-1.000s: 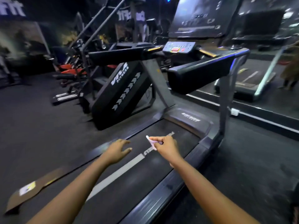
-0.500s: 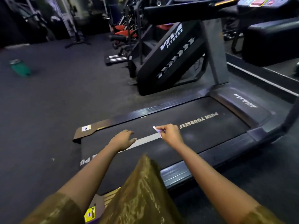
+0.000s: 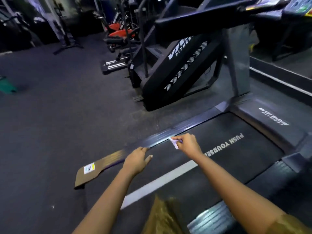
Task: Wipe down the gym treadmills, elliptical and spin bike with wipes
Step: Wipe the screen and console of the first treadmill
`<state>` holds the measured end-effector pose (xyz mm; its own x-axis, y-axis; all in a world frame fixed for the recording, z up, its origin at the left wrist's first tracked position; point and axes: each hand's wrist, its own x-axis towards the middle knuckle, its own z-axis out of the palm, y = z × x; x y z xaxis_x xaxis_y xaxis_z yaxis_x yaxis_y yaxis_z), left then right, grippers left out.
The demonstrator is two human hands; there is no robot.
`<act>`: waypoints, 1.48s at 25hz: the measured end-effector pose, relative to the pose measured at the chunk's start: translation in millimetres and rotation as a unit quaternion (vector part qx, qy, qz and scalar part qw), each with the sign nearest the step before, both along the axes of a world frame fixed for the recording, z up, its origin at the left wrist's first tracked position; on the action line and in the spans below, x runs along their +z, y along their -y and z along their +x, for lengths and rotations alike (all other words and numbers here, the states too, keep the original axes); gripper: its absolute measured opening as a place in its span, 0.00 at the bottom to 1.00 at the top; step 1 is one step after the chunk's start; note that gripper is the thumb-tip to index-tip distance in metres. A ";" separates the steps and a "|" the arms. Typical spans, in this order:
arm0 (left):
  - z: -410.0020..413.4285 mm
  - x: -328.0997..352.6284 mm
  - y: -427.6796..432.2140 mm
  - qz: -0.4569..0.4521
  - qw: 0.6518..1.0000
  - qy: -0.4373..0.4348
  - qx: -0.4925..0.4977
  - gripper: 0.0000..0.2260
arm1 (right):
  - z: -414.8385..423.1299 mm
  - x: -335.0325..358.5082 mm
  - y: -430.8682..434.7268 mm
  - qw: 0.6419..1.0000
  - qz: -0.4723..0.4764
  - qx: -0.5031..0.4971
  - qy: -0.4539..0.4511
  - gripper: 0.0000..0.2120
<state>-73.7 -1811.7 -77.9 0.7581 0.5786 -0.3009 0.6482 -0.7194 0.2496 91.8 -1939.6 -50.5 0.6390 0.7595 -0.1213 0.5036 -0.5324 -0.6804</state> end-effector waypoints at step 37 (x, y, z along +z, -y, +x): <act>938.4 350.2 -84.8 -0.151 0.809 0.396 -0.407 0.21 | 727.7 376.5 14.0 0.794 0.197 -0.506 0.271 0.10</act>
